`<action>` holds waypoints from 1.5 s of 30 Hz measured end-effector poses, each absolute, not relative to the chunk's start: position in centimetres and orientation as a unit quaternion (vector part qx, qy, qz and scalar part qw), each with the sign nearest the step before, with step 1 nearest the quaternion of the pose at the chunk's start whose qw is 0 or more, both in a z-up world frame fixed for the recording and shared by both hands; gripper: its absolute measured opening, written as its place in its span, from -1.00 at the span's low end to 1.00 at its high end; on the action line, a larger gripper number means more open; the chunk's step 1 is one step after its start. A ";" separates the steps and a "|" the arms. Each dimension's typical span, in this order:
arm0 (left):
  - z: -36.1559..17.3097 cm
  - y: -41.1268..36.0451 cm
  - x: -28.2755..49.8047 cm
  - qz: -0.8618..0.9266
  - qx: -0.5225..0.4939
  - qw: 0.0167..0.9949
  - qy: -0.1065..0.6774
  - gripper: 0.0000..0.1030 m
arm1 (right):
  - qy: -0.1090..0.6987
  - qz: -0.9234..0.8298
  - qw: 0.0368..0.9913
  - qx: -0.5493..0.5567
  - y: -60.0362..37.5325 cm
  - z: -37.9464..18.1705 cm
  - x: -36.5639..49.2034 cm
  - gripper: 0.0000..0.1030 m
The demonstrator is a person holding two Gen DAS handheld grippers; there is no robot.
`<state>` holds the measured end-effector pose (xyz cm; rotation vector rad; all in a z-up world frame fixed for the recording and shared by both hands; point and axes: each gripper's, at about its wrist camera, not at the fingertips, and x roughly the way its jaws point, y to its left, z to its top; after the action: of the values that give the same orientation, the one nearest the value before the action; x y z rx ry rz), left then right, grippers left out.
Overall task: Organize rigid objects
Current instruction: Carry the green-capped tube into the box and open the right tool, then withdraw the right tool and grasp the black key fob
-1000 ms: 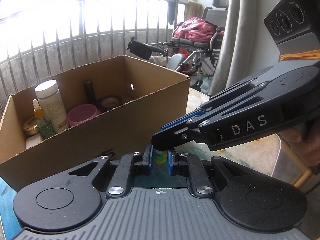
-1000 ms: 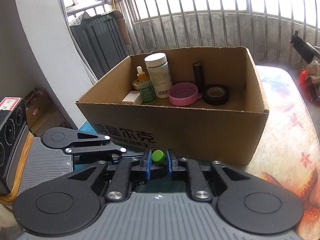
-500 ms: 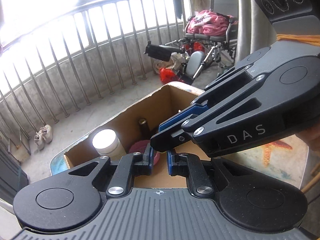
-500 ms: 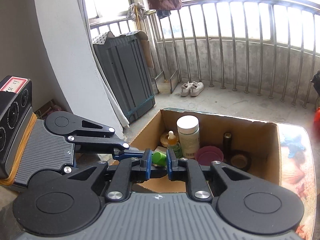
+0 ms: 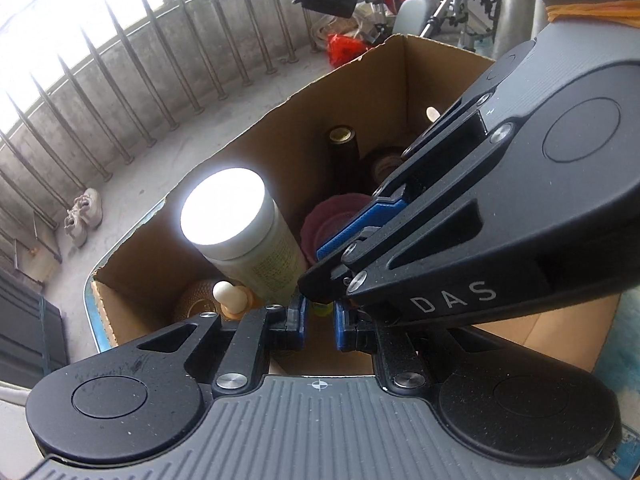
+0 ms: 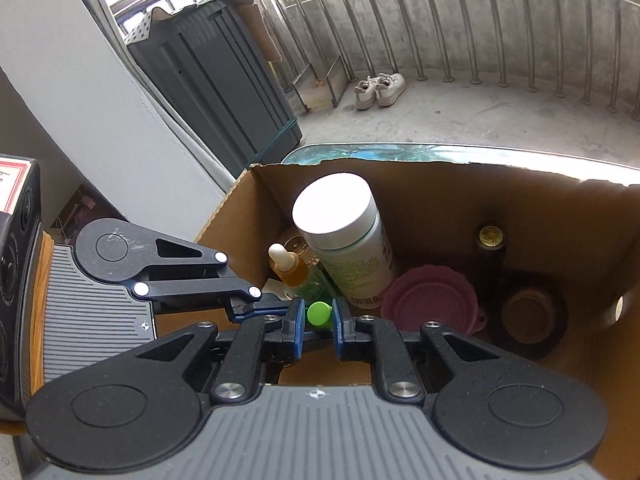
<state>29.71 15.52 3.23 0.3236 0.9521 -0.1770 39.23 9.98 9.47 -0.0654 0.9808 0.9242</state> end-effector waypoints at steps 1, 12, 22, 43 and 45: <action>3.2 15.7 29.8 -0.086 0.153 0.872 0.457 -0.76 | 0.453 0.425 0.783 -0.038 10.2 9.4 39.2 -0.67; 3.2 16.1 30.4 -0.091 0.145 0.877 0.450 -0.76 | 0.441 0.412 0.794 -0.072 11.0 9.4 39.9 -0.67; 3.3 15.4 30.1 -0.086 0.154 0.868 0.464 -0.66 | 0.444 0.412 0.791 -0.085 11.4 9.0 40.3 -0.67; 3.2 7.2 10.3 -0.172 0.041 0.914 0.365 0.00 | 0.373 0.395 0.839 0.039 -3.9 13.7 30.3 -0.46; 0.6 5.9 9.6 -0.173 0.017 0.913 0.368 0.00 | 0.384 0.381 0.840 0.047 -5.9 12.8 28.2 -0.34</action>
<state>9.61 5.94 0.60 0.0351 0.7589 -0.3566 28.22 -5.90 12.78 0.0995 0.8115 0.8061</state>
